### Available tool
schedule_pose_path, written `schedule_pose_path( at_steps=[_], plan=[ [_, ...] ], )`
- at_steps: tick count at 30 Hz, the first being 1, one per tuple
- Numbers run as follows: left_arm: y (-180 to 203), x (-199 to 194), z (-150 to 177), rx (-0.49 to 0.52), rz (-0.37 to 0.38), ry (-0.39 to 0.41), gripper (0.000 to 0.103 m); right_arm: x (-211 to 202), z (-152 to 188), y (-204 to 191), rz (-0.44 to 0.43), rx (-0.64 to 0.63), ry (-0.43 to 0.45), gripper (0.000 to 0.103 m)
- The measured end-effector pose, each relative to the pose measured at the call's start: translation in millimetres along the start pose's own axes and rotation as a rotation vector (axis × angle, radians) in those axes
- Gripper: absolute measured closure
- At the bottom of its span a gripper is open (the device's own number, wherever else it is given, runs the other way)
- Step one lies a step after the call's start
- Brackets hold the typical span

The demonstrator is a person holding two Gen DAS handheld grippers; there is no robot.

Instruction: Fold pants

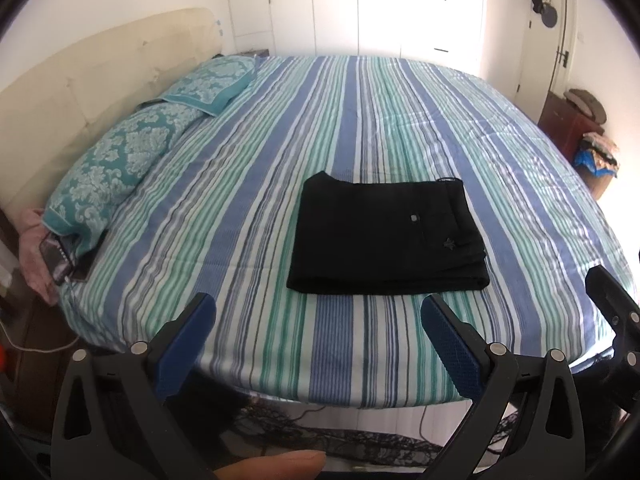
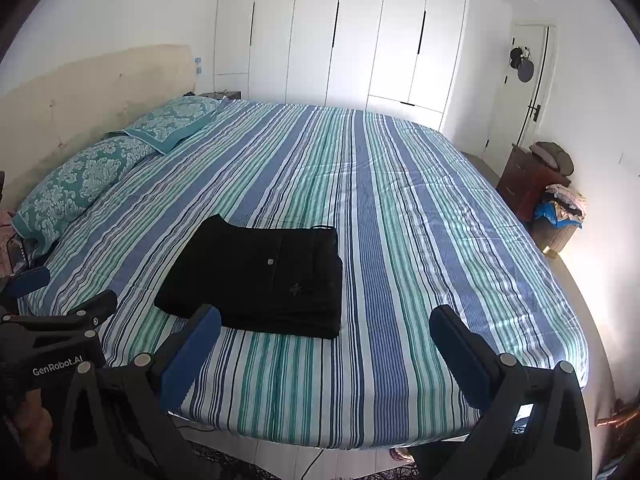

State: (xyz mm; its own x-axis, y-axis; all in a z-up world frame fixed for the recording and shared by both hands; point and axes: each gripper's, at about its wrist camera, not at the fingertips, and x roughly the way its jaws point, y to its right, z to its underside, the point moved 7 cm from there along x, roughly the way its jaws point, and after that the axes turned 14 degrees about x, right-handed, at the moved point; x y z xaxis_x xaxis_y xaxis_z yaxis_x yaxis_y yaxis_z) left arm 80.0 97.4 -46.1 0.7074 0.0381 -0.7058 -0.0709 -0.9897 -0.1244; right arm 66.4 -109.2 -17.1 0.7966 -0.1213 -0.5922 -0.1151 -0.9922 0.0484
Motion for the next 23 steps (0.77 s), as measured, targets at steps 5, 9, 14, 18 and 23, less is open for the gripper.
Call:
schedule_pose_path(
  at_steps=[5, 9, 14, 18, 23],
  plan=[
    [1.9, -1.1, -0.1, 0.005, 0.009, 0.008, 0.001, -0.5, 0.5, -0.1, 0.000, -0.001, 0.000, 0.000],
    [3.6, 0.2, 1.1, 0.016, 0.010, 0.007, 0.001, -0.7, 0.8, -1.1, -0.001, -0.006, 0.001, 0.000],
    [4.8, 0.2, 1.8, 0.026, 0.004, 0.014, 0.001, 0.5, 2.3, -1.6, -0.002, -0.006, -0.004, 0.000],
    [6.0, 0.1, 2.2, 0.019, 0.024, 0.023, 0.001, 2.1, 1.6, -1.2, -0.001, -0.005, -0.006, 0.000],
    [8.9, -3.6, -0.2, 0.034, 0.017, 0.039, 0.001, 2.2, 0.7, 0.1, 0.000, 0.000, -0.006, 0.000]
  ],
)
